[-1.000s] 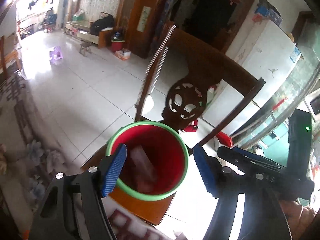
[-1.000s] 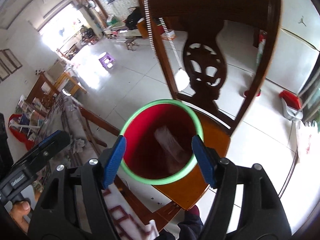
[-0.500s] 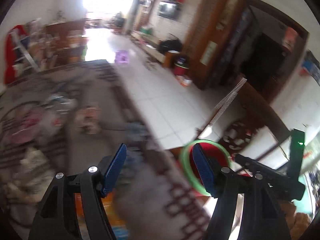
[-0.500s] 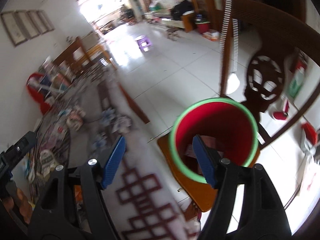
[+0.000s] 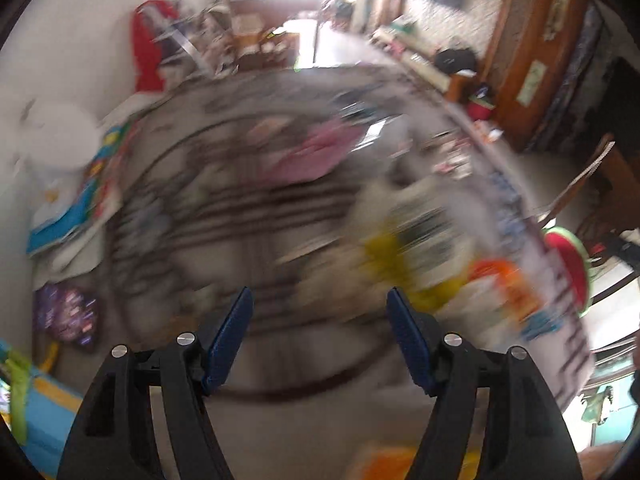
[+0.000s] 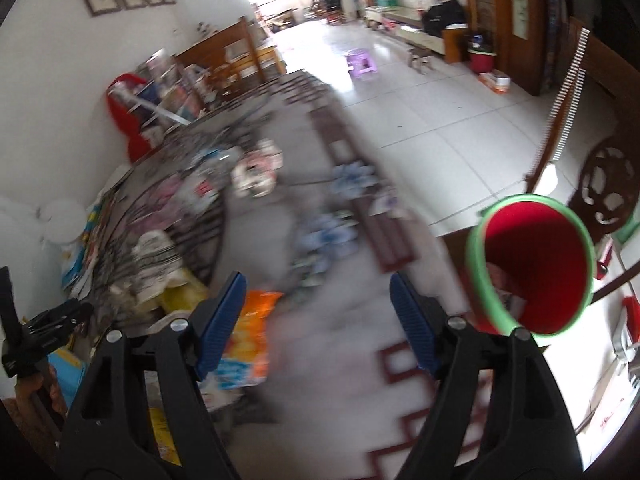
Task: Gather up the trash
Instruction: 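Grasp the brown cigarette pack with the left tool while the right tool grasps crumpled paper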
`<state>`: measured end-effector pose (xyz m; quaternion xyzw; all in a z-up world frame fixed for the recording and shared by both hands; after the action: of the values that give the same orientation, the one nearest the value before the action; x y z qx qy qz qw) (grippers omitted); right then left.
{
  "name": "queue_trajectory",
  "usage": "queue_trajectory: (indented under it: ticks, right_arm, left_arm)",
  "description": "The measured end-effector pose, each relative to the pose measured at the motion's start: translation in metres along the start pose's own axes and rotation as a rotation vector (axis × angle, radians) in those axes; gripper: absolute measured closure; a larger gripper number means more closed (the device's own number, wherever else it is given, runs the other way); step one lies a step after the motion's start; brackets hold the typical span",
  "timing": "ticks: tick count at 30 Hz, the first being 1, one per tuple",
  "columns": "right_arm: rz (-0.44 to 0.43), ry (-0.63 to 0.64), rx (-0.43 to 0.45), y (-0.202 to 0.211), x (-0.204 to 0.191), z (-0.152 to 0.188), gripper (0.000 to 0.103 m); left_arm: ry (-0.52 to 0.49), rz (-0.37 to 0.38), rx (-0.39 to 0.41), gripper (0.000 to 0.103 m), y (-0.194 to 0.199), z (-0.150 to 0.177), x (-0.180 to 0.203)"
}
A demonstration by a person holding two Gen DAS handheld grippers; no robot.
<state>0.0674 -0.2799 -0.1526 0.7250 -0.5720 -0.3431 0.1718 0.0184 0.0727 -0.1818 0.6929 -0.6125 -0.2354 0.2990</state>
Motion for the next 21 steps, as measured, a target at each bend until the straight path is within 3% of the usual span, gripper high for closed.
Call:
queue_trajectory:
  ticks: [4, 9, 16, 21]
  right_arm:
    - [-0.071, 0.039, -0.021, -0.007, -0.054, 0.016, 0.031]
    - [-0.146, 0.095, -0.064, -0.016, -0.121, 0.041, 0.031]
    - [-0.244, 0.193, -0.125, -0.026, -0.196, 0.067, 0.031]
    - [-0.279, 0.236, -0.166, -0.040, -0.229, 0.078, 0.031]
  left_arm:
    - [-0.006, -0.052, -0.066, 0.037, -0.005, 0.028, -0.059]
    - [0.015, -0.018, -0.126, 0.037, -0.020, 0.055, -0.093]
    - [0.070, 0.052, -0.185, 0.037, -0.046, 0.078, -0.099]
    - [0.114, 0.081, -0.197, 0.050, -0.053, 0.084, -0.097]
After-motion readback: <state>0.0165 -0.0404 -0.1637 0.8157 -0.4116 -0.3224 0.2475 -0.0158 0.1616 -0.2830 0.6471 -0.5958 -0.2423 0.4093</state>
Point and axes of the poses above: each gripper's, at about its wrist camera, not at the fingertips, and y roughly against the way its jaws point, x to its right, z to its underside, the point moved 9 cm from there along -y, roughly the way its jaws point, and after that the axes turned 14 degrees about x, right-handed, at the moved point
